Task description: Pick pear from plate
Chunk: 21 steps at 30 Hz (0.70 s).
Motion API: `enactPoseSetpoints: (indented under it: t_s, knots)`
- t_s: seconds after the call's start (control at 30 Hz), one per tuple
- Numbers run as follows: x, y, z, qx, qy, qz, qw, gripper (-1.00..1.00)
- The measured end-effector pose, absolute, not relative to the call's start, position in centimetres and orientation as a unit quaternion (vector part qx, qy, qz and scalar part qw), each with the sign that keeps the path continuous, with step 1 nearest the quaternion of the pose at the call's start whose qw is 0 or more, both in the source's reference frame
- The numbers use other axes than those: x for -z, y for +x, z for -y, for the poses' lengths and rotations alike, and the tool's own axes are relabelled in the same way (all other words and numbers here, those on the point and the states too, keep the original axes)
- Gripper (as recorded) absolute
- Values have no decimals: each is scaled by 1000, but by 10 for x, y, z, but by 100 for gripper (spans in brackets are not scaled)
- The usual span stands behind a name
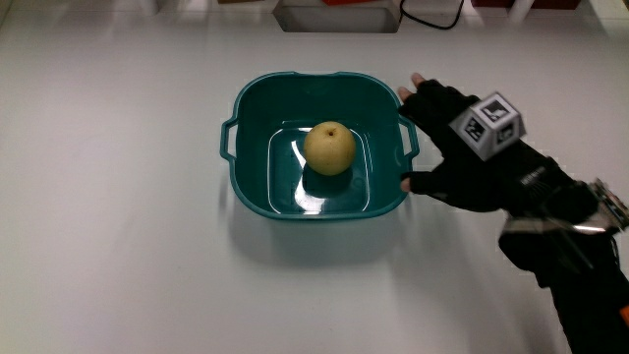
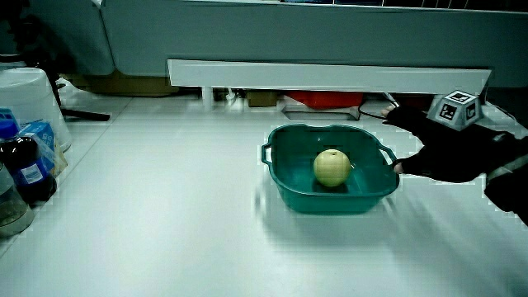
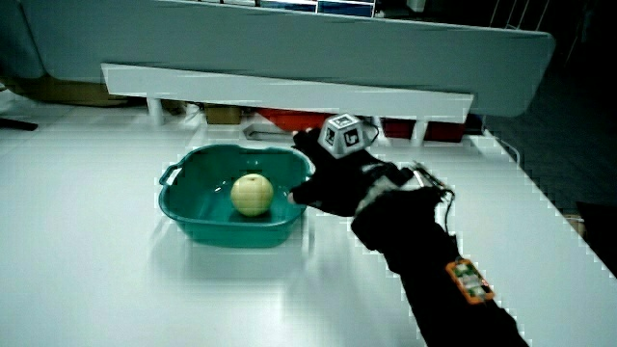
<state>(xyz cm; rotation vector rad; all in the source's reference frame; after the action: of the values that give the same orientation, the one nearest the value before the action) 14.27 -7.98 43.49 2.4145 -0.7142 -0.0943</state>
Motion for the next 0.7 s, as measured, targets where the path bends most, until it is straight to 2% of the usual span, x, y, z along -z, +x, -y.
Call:
enactPoseSetpoints:
  t_s: [0.1,0.3,0.37,0.4,0.43,0.7]
  knots:
    - [-432,126,86,35,905,278,321,0]
    - [-441,96,97,25,896,308,319,0]
    - [-474,93,106,55,913,296,276,0]
    - [-474,87,107,58,910,304,276,0]
    - [-479,83,109,51,899,311,306,0]
    - [-495,56,112,64,876,325,350,0]
